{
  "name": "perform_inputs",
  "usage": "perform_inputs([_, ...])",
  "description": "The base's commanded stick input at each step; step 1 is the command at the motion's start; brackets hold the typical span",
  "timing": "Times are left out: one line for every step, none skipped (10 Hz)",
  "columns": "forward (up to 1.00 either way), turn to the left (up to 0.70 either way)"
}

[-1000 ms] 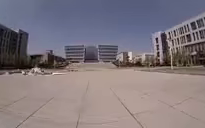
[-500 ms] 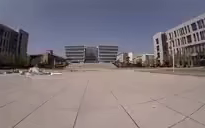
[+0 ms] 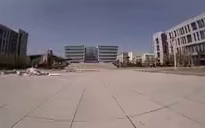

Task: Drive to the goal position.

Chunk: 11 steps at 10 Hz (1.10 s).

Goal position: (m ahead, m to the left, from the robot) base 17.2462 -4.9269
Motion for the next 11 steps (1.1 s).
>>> perform_inputs([0.7, 0.0])
perform_inputs([0.7, 0.0])
perform_inputs([0.7, 0.0])
perform_inputs([0.7, 0.0])
perform_inputs([0.7, 0.0])
perform_inputs([0.7, 0.0])
perform_inputs([0.7, 0.0])
perform_inputs([0.7, 0.0])
perform_inputs([0.7, 0.0])
perform_inputs([0.7, 0.0])
perform_inputs([0.7, 0.0])
